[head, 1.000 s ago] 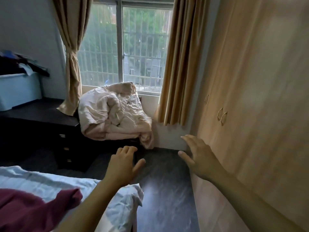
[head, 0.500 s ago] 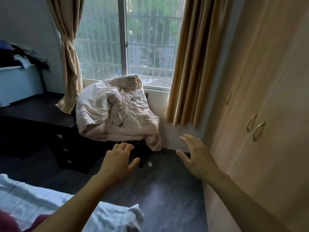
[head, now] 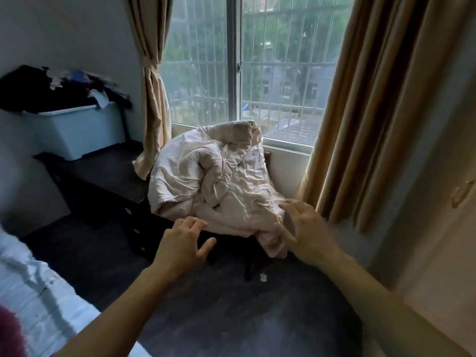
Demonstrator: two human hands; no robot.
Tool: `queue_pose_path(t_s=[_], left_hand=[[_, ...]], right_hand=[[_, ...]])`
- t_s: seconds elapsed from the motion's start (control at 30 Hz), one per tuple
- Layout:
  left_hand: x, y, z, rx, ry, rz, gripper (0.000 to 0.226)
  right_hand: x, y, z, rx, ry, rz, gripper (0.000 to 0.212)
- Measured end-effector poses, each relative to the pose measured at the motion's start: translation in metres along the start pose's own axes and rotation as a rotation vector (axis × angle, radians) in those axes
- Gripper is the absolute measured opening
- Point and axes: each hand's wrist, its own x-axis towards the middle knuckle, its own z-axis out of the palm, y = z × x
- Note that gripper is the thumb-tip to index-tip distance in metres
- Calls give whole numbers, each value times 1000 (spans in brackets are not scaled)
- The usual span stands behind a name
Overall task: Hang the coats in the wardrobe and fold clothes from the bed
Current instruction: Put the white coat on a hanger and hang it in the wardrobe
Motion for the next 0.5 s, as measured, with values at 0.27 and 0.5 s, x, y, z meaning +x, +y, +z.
queue_pose_path(t_s=[0.27, 0.5], left_hand=[[98, -55, 35, 8, 61, -132, 47], [184, -133, 63, -42, 133, -268, 51]], right_hand=[[125, 13, 67, 31, -55, -140, 56], [265, -13, 104, -23, -109, -272, 56]])
